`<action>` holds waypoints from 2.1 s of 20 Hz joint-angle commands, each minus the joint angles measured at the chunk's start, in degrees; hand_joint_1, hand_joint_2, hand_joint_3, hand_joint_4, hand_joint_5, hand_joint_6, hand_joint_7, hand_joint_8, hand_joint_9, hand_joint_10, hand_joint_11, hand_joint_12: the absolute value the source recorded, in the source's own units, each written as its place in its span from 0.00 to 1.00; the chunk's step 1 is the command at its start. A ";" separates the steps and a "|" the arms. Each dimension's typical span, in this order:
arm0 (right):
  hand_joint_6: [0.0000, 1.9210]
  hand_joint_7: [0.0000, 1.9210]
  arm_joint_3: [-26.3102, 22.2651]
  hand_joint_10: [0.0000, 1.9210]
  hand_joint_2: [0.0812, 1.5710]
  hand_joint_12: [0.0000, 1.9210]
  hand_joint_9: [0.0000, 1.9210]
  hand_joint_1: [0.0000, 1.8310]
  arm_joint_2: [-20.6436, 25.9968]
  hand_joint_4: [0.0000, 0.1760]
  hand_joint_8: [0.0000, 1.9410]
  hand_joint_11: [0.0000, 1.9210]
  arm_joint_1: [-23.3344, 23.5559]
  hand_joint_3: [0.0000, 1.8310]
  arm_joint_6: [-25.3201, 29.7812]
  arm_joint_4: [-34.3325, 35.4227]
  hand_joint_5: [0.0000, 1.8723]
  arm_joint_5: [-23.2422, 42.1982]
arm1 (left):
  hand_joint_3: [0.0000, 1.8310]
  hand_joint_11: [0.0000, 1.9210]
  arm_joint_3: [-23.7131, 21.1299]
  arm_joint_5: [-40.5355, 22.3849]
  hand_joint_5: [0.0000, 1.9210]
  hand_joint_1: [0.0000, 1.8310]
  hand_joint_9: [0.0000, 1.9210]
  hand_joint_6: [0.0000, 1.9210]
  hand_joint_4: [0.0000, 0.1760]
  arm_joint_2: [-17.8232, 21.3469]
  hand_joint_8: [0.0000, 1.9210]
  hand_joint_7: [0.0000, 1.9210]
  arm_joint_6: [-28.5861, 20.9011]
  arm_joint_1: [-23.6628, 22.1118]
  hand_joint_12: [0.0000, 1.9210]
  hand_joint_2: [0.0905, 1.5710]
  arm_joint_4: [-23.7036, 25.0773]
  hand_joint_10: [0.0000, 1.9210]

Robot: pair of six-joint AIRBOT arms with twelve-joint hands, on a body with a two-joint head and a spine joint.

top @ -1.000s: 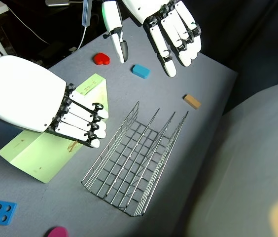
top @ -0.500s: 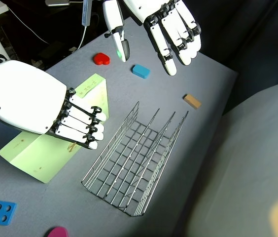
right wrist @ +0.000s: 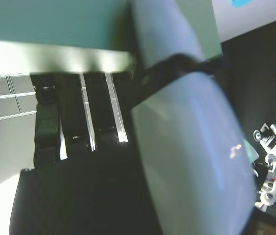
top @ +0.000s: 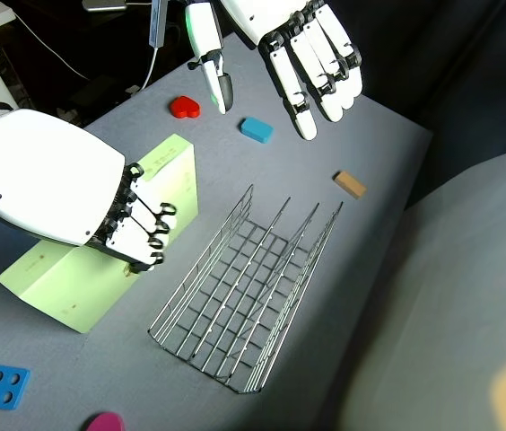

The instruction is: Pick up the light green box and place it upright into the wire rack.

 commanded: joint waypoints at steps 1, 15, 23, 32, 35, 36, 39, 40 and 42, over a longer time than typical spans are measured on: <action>0.51 0.50 0.17 0.07 0.73 0.63 0.54 0.67 -0.15 0.00 0.55 0.32 0.10 0.00 -0.07 -3.46 0.39 2.03 | 0.00 0.00 -0.11 -0.70 0.11 0.08 0.07 0.00 0.62 0.30 0.00 0.08 0.22 -0.57 0.24 0.77 4.45 0.00; 0.48 0.50 -2.59 0.72 0.71 0.75 0.48 0.75 4.98 0.00 0.55 0.40 5.44 0.00 -2.86 -3.44 0.45 4.42 | 0.00 0.00 -0.30 0.58 0.13 0.10 0.07 0.01 0.61 0.42 0.00 0.08 -0.17 -1.18 0.25 0.77 4.37 0.00; 0.50 0.48 -1.10 0.72 0.71 0.74 0.48 0.75 7.03 0.00 0.57 0.39 18.30 0.00 -10.08 -3.40 0.44 4.42 | 0.00 0.00 0.24 1.23 0.12 0.10 0.07 0.00 0.62 0.42 0.00 0.08 -0.18 -1.22 0.22 0.77 3.41 0.00; 0.56 0.45 9.44 0.75 0.74 0.74 0.43 0.74 -2.98 0.00 0.62 0.39 20.06 0.00 -11.98 -2.30 0.40 4.55 | 0.00 0.00 0.58 1.79 0.11 0.10 0.07 0.00 0.62 0.41 0.00 0.08 -0.06 -1.35 0.21 0.77 2.97 0.00; 0.56 0.45 10.42 0.74 0.74 0.74 0.44 0.74 -4.72 0.00 0.62 0.40 18.93 0.00 -11.96 -2.36 0.40 5.06 | 0.00 0.00 0.60 1.79 0.11 0.10 0.07 0.00 0.62 0.41 0.00 0.08 0.00 -1.34 0.23 0.77 2.97 0.00; 0.56 0.45 10.91 0.74 0.74 0.74 0.44 0.74 -5.42 0.00 0.62 0.40 18.44 0.00 -11.76 -2.40 0.40 5.19 | 0.00 0.00 0.60 1.79 0.12 0.10 0.07 0.00 0.61 0.41 0.00 0.08 0.07 -1.34 0.23 0.78 2.97 0.00; 0.56 0.45 12.93 0.74 0.74 0.74 0.44 0.74 -7.59 0.00 0.62 0.40 16.95 0.00 -10.19 -3.89 0.40 6.14 | 0.00 0.00 0.62 1.79 0.12 0.10 0.07 0.00 0.62 0.41 0.00 0.08 0.25 -1.41 0.24 0.78 2.97 0.00; 0.56 0.45 13.61 0.74 0.74 0.74 0.44 0.74 -8.39 0.00 0.62 0.40 16.36 0.00 -10.00 -4.97 0.40 6.28 | 0.00 0.00 0.63 1.79 0.11 0.10 0.07 0.00 0.62 0.41 0.00 0.08 0.27 -1.41 0.24 0.78 2.97 0.00; 0.56 0.45 14.88 0.74 0.74 0.74 0.44 0.74 -9.55 0.00 0.62 0.40 15.59 0.00 -9.44 -5.34 0.40 6.61 | 0.00 0.00 0.66 1.79 0.12 0.10 0.07 0.00 0.62 0.41 0.00 0.08 0.30 -1.41 0.23 0.78 2.97 0.00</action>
